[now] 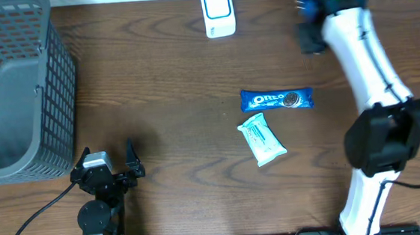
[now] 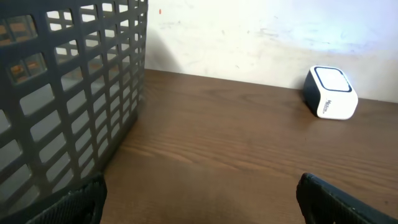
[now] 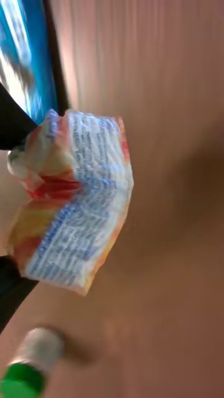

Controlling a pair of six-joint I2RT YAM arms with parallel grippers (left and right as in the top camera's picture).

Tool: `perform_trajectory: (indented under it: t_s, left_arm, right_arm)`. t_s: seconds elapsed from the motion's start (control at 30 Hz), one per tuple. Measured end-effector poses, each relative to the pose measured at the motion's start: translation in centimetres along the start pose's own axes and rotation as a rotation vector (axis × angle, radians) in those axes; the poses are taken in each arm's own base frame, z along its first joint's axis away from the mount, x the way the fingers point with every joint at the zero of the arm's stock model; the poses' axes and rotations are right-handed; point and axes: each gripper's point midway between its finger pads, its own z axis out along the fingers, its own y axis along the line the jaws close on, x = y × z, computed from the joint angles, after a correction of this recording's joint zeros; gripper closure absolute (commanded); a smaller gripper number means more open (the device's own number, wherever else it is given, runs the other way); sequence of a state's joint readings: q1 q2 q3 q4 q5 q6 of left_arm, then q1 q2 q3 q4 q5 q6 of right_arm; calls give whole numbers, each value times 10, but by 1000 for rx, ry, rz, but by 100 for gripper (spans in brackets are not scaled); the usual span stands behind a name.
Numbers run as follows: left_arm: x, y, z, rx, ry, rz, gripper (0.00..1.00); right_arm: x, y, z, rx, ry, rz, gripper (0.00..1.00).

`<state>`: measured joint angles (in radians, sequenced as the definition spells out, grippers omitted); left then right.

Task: Scan the item barcode
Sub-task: 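Carry the tissue pack to the right edge beside the jar, release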

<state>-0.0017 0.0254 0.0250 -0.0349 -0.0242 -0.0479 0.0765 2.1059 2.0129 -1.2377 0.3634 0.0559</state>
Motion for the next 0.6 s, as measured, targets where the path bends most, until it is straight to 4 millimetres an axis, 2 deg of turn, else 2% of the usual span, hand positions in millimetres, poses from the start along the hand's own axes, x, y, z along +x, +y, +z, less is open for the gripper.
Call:
perform_trajectory:
  t_s: [0.13, 0.17, 0.23, 0.3, 0.43, 0.5, 0.53, 0.6]
  left_arm:
    - [0, 0, 0, 0, 0, 0, 2]
    - [0, 0, 0, 0, 0, 0, 2]
    - [0, 0, 0, 0, 0, 0, 2]
    - [0, 0, 0, 0, 0, 0, 2]
    - [0, 0, 0, 0, 0, 0, 2]
    - [0, 0, 0, 0, 0, 0, 2]
    - [0, 0, 0, 0, 0, 0, 2]
    - [0, 0, 0, 0, 0, 0, 2]
  right_arm:
    - [28, -79, 54, 42, 119, 186, 55]
    - [34, -94, 63, 49, 132, 231, 55]
    - [47, -138, 89, 63, 130, 370, 55]
    - [57, -168, 108, 75, 116, 464, 52]
    - [90, -202, 139, 84, 135, 595, 44]
    - [106, -209, 152, 53, 151, 651, 24]
    - [109, -210, 155, 41, 153, 665, 1]
    - [111, -210, 159, 6, 143, 698, 1]
